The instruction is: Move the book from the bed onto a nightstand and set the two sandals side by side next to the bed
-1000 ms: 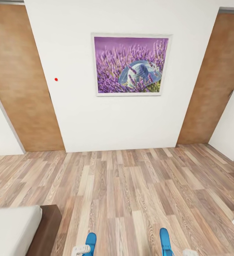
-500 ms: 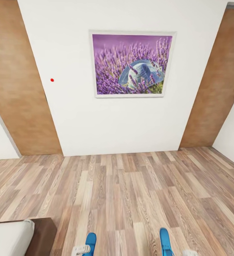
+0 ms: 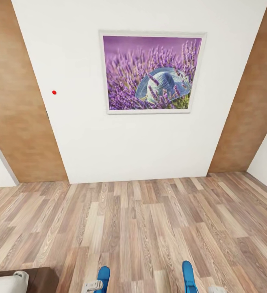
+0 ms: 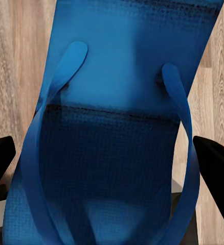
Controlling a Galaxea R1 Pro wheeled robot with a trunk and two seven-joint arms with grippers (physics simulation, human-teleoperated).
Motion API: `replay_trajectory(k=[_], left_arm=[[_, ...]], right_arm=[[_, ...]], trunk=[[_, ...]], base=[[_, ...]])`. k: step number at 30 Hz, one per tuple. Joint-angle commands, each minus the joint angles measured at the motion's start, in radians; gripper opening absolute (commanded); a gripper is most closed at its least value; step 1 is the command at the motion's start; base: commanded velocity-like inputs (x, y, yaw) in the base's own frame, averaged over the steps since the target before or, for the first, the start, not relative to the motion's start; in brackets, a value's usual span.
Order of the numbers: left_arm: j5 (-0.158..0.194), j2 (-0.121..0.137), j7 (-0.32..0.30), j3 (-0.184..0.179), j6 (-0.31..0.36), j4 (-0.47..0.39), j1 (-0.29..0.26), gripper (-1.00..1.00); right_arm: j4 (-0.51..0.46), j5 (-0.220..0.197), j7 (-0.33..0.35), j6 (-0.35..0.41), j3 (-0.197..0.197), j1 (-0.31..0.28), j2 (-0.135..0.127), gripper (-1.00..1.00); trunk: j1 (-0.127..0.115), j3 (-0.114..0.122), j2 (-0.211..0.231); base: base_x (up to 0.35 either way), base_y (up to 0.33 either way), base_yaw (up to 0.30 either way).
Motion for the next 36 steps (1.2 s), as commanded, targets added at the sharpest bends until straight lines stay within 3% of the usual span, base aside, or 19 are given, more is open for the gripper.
replay_trajectory(k=[1,36], left_arm=[[0.01,0.0,-0.002,-0.007,0.001,0.0,-0.001,-1.0],[0.011,0.0,-0.002,-0.007,0.001,0.0,-0.001,-1.0]], right_arm=[[0.001,-0.009,0.002,-0.002,0.007,-0.001,-0.001,-1.0],[0.001,-0.009,0.002,-0.002,0.007,-0.001,-0.001,-1.0]], trunk=[[0.001,-0.002,-0.002],[0.001,-0.002,-0.002]], base=[[0.324,0.0,0.0],[0.32,0.0,0.0]])
